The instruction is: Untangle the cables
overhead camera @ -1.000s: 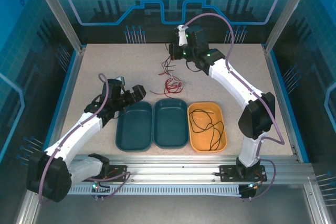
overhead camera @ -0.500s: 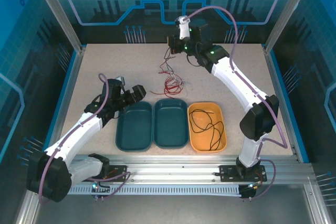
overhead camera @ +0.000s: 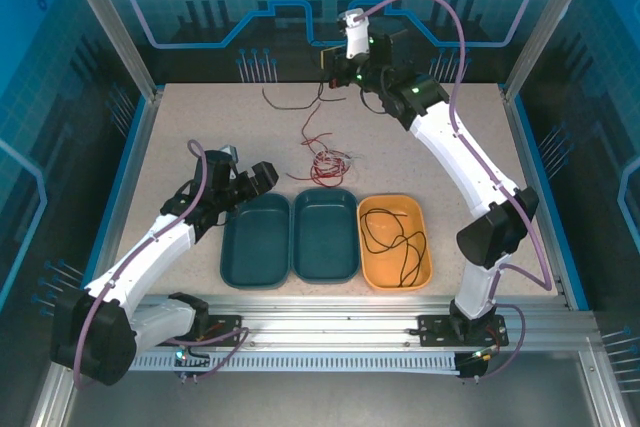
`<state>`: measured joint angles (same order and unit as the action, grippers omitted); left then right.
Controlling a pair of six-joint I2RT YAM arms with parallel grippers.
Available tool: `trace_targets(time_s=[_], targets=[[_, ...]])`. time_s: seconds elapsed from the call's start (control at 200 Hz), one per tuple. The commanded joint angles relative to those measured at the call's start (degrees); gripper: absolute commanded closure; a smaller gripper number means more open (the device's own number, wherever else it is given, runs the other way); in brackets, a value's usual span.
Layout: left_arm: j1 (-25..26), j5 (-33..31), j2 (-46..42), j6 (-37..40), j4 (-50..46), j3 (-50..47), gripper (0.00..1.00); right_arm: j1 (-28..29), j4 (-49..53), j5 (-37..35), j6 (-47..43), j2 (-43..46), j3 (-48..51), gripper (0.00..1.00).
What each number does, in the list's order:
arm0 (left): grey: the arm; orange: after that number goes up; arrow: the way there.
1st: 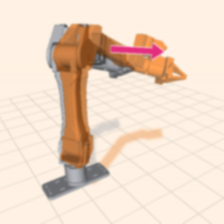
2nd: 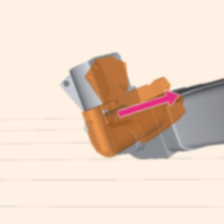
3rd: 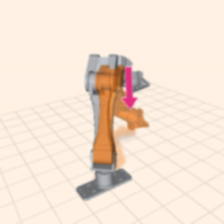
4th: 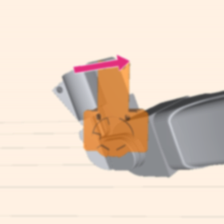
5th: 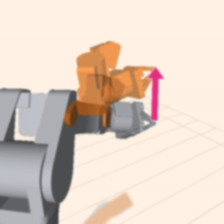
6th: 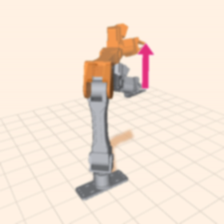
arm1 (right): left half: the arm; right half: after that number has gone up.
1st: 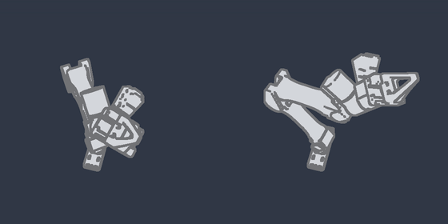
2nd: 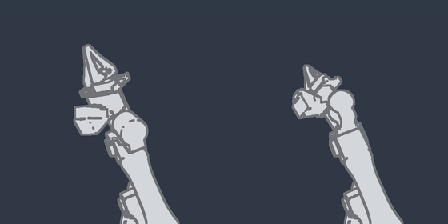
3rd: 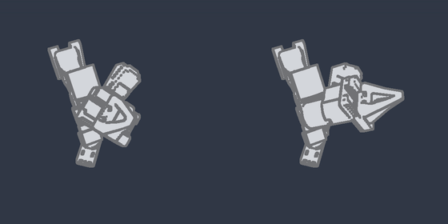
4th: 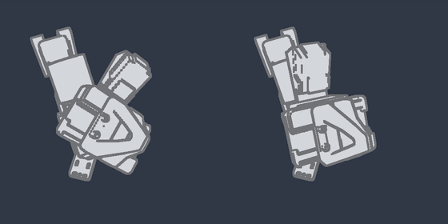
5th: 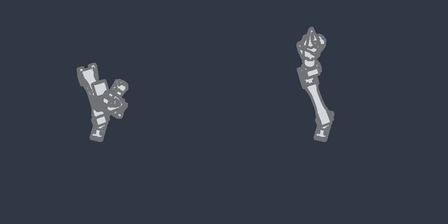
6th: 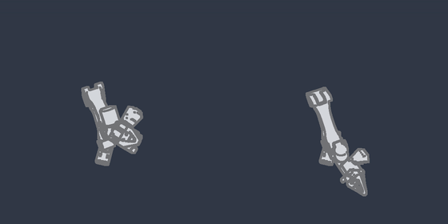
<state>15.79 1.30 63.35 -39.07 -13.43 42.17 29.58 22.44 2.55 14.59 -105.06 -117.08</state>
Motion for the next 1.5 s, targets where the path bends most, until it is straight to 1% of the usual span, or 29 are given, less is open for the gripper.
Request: trace_targets(time_s=[0.0,0.195,0.38,0.715,0.906,1.041,1.151,1.346,1.496], targets=[[-0.1,0.7,-0.8,-0.1,0.6,0.7,0.01,0.6,2.4,-1.9,-1.1,1.0,-2.0,1.0],[-0.1,0.8,-0.3,0.7,0.5,1.3,0.01,0.8,4.1,-5.4,-0.5,4.2,1.0,1.0],[-0.1,2.4,2.1,0.9,0.8,3.1,0.01,0.9,5.8,-9.0,0.3,10.2,6.7,1.0],[-0.1,3.7,4.6,0.4,2.9,4.3,0.01,0.9,8.7,-15.8,2.7,27.1,23.3,1.0],[-0.1,4.9,6.2,-0.3,4.0,4.3,0.01,1.3,13.8,-18.6,4.9,35.6,30.5,1.0],[0.0,5.3,7.0,-0.5,4.5,4.8,0.01,1.9,19.7,-20.8,6.7,39.2,33.2,1.0],[0.1,5.9,7.5,-0.9,5.3,4.6,0.01,2.5,22.5,-21.1,8.7,41.9,36.1,1.0],[0.4,6.2,7.7,-1.1,5.3,4.8,0.01,3.7,28.1,-22.3,11.9,44.6,39.2,1.0],[0.6,6.2,7.8,-1.5,5.8,4.1,0.01,3.7,31.8,-25.4,14.0,45.8,41.8,1.0]])
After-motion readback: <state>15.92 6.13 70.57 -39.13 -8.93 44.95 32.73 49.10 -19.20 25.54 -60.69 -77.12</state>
